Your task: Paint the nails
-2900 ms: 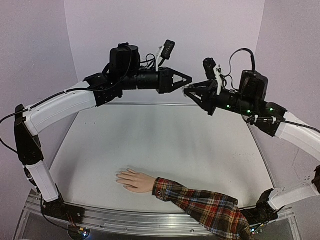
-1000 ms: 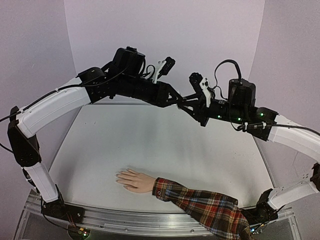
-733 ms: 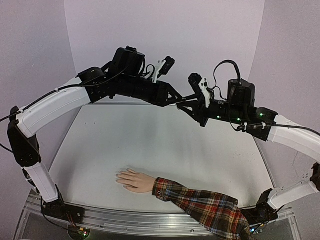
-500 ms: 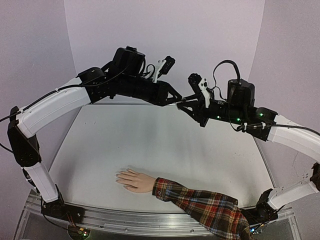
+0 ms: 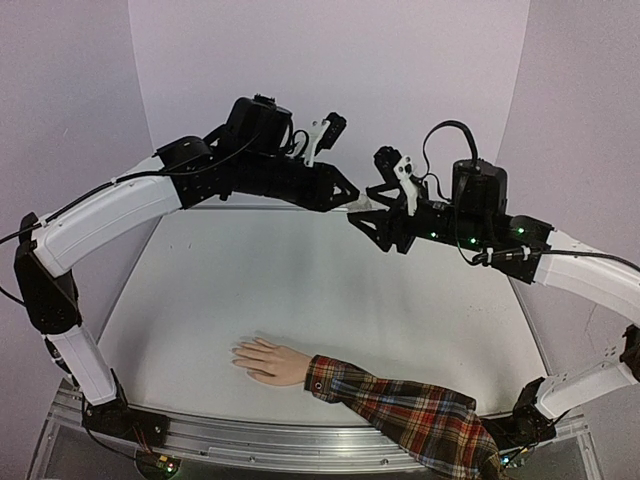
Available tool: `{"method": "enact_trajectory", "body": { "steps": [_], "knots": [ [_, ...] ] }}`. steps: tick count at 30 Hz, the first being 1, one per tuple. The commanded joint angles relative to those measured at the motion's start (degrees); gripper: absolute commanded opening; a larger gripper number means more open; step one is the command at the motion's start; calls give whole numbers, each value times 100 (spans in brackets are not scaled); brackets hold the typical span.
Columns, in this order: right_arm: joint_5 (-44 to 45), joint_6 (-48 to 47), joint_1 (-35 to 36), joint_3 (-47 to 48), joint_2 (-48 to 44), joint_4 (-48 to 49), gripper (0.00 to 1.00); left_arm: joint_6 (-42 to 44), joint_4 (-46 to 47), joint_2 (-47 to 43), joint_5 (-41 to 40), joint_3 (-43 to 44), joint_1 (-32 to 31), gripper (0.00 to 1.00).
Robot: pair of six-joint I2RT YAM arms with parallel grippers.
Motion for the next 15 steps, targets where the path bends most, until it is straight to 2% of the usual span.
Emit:
{"method": "enact_trajectory", "body": {
  "steps": [1,3,5,10,15],
  "knots": [
    [682,191,-4,-296,-207,281,85,50,22,-520,-1767,-463,75,0],
    [727,281,-84,-536,-359,308,95,-13,137,-663,-2079,-946,244,0],
    [794,389,-191,-815,-542,326,98,-194,254,-783,-2208,-1460,559,0],
    [1145,729,-630,-1461,-1092,323,98,-572,1064,-1138,-2830,-3213,1349,0],
    [1624,1320,-1202,-2139,-1713,303,98,-1003,1793,-1283,-2790,-4539,2093,0]
  ]
}}
